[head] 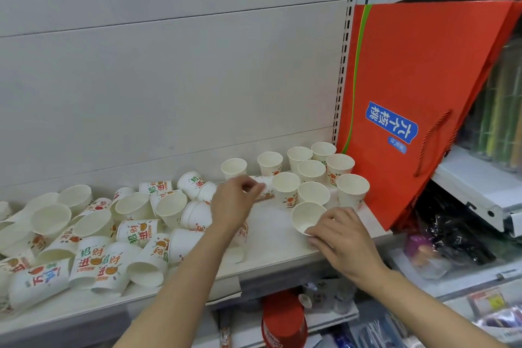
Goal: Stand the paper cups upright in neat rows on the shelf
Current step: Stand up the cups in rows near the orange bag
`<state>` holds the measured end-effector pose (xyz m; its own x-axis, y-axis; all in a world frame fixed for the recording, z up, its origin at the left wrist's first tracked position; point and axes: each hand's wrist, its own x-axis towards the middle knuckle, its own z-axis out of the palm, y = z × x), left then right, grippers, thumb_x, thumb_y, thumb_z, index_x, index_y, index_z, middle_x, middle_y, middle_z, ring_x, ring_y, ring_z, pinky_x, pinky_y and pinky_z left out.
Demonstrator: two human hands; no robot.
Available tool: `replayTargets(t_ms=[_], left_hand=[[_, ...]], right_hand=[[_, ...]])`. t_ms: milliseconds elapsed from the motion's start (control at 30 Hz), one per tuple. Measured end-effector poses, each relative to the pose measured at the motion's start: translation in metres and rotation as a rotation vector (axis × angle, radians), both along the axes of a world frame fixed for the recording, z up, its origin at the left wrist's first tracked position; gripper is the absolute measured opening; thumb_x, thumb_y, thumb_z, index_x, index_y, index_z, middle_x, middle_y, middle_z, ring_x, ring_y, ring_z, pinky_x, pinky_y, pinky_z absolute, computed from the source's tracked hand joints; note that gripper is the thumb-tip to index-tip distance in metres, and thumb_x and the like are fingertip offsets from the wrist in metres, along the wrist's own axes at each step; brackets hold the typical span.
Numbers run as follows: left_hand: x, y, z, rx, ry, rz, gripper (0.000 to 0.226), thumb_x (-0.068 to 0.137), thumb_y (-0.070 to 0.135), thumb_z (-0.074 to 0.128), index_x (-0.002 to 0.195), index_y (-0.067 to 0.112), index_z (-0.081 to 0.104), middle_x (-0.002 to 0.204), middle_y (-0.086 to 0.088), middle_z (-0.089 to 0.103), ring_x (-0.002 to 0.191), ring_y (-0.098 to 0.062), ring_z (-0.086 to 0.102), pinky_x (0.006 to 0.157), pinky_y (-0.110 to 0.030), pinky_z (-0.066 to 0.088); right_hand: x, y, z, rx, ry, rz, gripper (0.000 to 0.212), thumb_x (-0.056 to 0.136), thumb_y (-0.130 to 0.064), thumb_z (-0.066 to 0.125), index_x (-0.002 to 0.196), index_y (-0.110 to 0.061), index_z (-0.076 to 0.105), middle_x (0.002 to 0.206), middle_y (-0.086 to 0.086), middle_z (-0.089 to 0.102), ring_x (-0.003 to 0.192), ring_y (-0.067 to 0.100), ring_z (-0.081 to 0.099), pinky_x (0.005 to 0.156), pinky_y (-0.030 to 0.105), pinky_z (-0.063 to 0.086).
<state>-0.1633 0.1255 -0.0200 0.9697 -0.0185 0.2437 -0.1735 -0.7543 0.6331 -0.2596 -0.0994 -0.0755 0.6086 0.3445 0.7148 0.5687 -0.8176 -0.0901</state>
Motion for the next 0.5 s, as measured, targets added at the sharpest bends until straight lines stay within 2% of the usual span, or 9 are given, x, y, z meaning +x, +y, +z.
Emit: replayTargets(t_ms=[100,233,367,500], left_hand=[[0.033,0.025,0.000,0.142,0.042,0.198,0.027,0.082,0.049,0.065,0.096,0.026,0.067,0.097,0.008,0.067,0.091,-0.018,0.064,0.072,-0.030,0.047],[0.062,0.036,-0.003,0.334,0.235,0.217,0.053,0.079,0.062,0.058,0.097,0.013,0.065,0.097,-0.004,0.064,0.087,-0.025,0.064,0.069,-0.032,0.049],[0.068,0.026,-0.002,0.298,0.305,0.202,0.050,0.077,0.063,0.061,0.098,0.017,0.062,0.097,-0.002,0.065,0.092,-0.025,0.064,0.071,-0.030,0.047],[0.072,0.019,-0.002,0.217,0.378,0.200,0.036,0.073,0.045,0.067,0.096,0.017,0.064,0.090,0.001,0.068,0.085,-0.023,0.065,0.065,-0.026,0.044]], right_hand=[[0.001,-0.005,-0.003,0.018,0.044,-0.073,0.016,0.087,-0.031,0.058,0.086,-0.019,0.069,0.080,-0.009,0.061,0.080,0.016,0.049,0.075,0.030,0.035],[0.002,-0.001,-0.007,0.026,0.090,-0.157,0.023,0.086,-0.037,0.054,0.088,-0.020,0.069,0.080,-0.010,0.062,0.081,0.017,0.050,0.072,0.032,0.039],[0.000,0.009,0.002,0.102,0.043,-0.218,0.030,0.085,-0.040,0.058,0.098,-0.017,0.071,0.092,-0.007,0.066,0.089,0.018,0.051,0.076,0.032,0.041],[0.012,0.025,0.016,0.142,-0.068,-0.243,0.024,0.087,-0.032,0.060,0.096,-0.014,0.072,0.093,-0.005,0.068,0.087,0.021,0.053,0.075,0.032,0.042]])
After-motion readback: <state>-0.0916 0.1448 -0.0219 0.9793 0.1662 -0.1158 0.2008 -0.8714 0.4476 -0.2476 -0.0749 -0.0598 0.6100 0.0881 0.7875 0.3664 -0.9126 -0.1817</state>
